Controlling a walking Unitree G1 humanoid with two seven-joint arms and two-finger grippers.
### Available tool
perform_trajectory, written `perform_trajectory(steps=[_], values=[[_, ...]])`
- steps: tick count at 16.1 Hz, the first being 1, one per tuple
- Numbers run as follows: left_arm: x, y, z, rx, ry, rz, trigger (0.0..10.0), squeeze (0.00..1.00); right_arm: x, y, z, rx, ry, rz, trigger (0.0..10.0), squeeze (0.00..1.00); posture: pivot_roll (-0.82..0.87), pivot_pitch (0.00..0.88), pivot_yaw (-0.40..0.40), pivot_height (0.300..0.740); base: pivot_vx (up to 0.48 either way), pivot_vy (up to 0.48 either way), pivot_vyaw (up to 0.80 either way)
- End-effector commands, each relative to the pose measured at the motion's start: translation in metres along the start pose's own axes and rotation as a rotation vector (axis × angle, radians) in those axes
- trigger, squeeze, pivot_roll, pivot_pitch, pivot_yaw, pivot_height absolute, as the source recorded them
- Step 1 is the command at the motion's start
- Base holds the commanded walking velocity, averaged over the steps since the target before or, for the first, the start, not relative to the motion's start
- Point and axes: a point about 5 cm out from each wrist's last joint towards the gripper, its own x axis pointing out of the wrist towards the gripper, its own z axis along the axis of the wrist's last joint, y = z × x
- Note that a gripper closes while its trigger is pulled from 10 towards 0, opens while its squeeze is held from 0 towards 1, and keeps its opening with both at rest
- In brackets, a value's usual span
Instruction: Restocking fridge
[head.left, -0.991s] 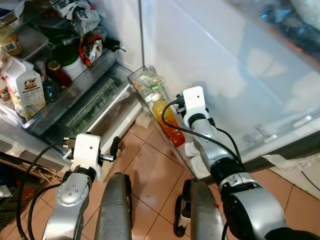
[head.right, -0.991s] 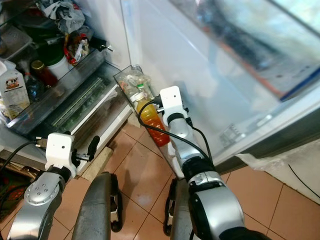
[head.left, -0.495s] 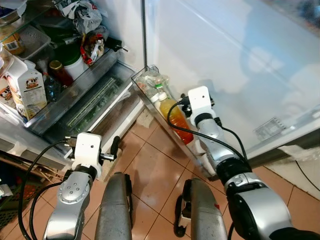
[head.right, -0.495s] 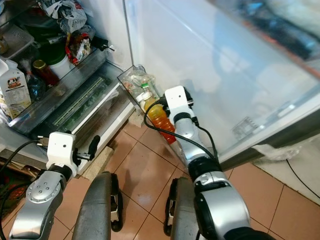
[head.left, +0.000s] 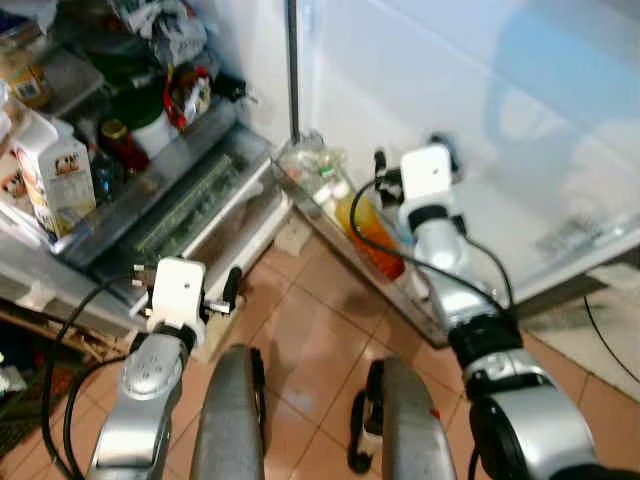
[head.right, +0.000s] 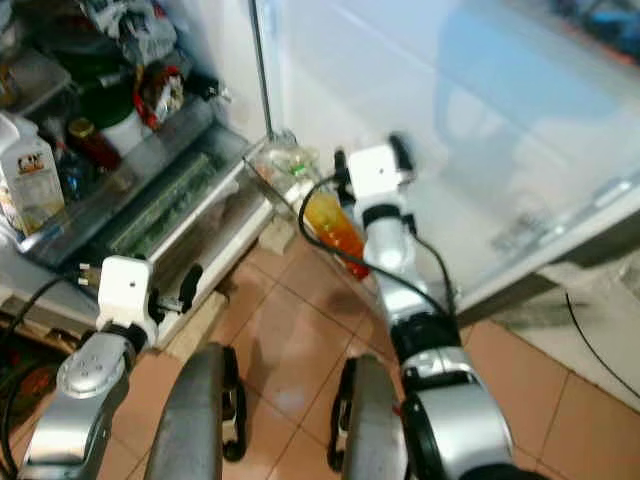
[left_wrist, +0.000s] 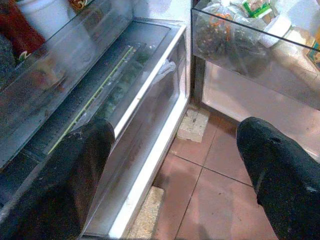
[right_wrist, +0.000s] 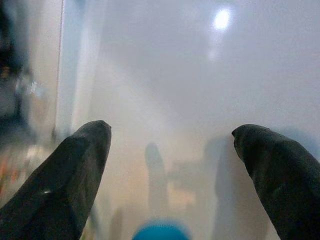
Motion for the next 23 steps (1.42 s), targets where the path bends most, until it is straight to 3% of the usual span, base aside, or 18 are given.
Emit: perform_trajectory(steps=[1, 5, 7, 10, 11, 12, 21, 23], values=[[-0.001, 0.002, -0.005, 0.0, 0.017, 0.015, 10.0, 0.0, -0.005, -0.007, 0.004, 0.006, -0.043, -0.014, 10.0, 1.0, 0.13, 0.192, -0.017, 0.644, 0.0, 0.0, 0.0], [0.002, 0.003, 0.0, -0.009, -0.006, 0.042, 10.0, 0.0, -0.024, -0.014, 0.014, 0.041, -0.115, 0.014, 10.0, 1.0, 0.11, 0.171, -0.011, 0.644, 0.0, 0.0, 0.0], [0.004, 0.0, 0.0, -0.025, -0.022, 0.042, 10.0, 0.0, -0.054, -0.019, 0.007, 0.082, -0.077, 0.025, 10.0, 1.0, 0.09, 0.139, -0.007, 0.644, 0.0, 0.0, 0.0], [0.008, -0.007, 0.0, -0.048, -0.036, 0.002, 10.0, 0.0, -0.077, -0.012, 0.003, 0.164, -0.012, 0.039, 10.0, 1.0, 0.07, 0.099, 0.008, 0.644, 0.0, 0.0, 0.0], [0.011, -0.009, 0.002, -0.049, -0.043, -0.008, 10.0, 0.0, -0.085, -0.008, 0.003, 0.166, 0.01, 0.063, 10.0, 0.09, 0.06, 0.092, 0.012, 0.644, 0.0, 0.0, 0.0], [0.015, -0.009, 0.003, -0.047, -0.046, -0.012, 10.0, 0.0, -0.094, -0.003, -0.001, 0.193, 0.036, 0.106, 10.0, 0.0, 0.05, 0.076, 0.02, 0.644, 0.0, 0.0, 0.0], [0.023, -0.01, 0.005, -0.039, -0.073, 0.004, 10.0, 0.0, -0.092, -0.009, 0.009, 0.218, 0.045, 0.136, 10.0, 0.0, 0.05, 0.044, 0.023, 0.737, 0.0, 0.0, 0.0], [0.023, -0.011, 0.005, -0.042, -0.077, 0.0, 10.0, 0.0, -0.097, -0.009, 0.006, 0.23, 0.063, 0.165, 10.0, 0.0, 0.05, 0.04, 0.023, 0.74, 0.0, 0.0, 0.0]])
